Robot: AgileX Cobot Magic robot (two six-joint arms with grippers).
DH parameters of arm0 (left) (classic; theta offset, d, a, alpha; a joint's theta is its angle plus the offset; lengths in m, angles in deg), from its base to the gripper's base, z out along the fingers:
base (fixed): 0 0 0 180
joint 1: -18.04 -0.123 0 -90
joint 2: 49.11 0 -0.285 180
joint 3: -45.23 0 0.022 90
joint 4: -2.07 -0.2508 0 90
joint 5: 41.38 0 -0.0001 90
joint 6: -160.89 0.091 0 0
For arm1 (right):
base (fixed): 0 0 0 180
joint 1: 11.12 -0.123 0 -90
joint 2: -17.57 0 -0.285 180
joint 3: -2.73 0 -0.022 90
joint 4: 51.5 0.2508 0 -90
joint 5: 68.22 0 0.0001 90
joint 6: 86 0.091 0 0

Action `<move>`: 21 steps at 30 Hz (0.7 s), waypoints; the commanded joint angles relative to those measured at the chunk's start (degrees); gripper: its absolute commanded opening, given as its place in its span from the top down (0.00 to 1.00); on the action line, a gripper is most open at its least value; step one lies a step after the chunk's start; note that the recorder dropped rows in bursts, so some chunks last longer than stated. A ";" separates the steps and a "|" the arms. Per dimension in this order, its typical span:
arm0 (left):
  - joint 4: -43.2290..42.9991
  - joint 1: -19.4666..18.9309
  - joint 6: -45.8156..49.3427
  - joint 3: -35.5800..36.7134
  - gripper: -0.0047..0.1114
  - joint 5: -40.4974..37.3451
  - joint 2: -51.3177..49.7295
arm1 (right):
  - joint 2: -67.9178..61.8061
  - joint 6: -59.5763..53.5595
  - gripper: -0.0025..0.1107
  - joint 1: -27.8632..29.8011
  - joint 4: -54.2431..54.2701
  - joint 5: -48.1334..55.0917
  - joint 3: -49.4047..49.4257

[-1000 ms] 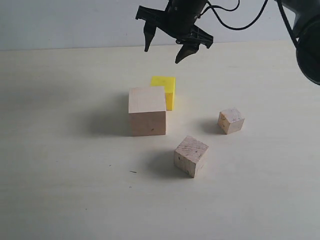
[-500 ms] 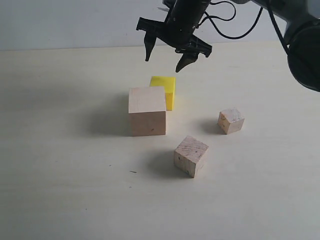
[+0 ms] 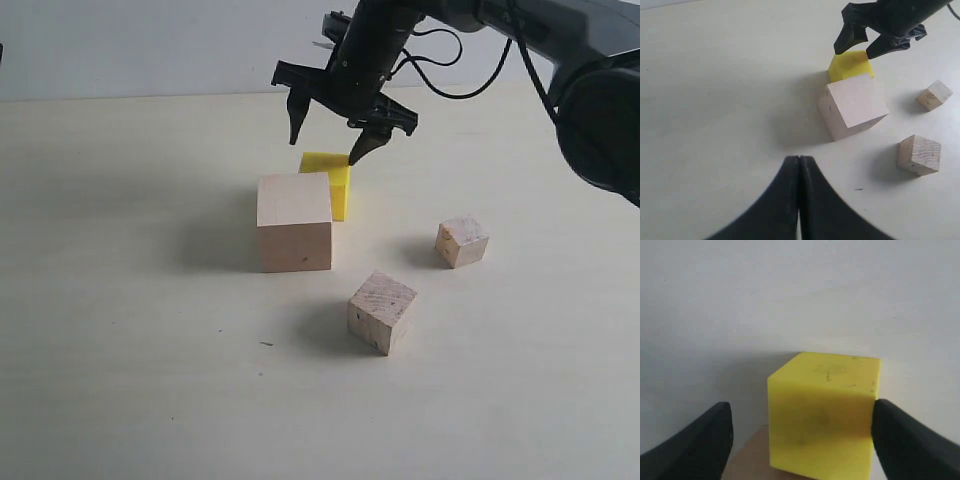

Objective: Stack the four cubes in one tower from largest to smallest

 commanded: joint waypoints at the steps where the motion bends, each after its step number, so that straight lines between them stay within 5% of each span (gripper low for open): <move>1: 0.88 0.01 0.45 0.13 0.96 0.94 0.35 | -1.20 -0.65 0.33 -0.03 0.25 -0.03 -0.52; 21: 1.48 0.01 1.59 0.13 0.96 1.09 0.35 | 2.05 -1.80 0.34 -0.03 -1.76 -0.03 -0.52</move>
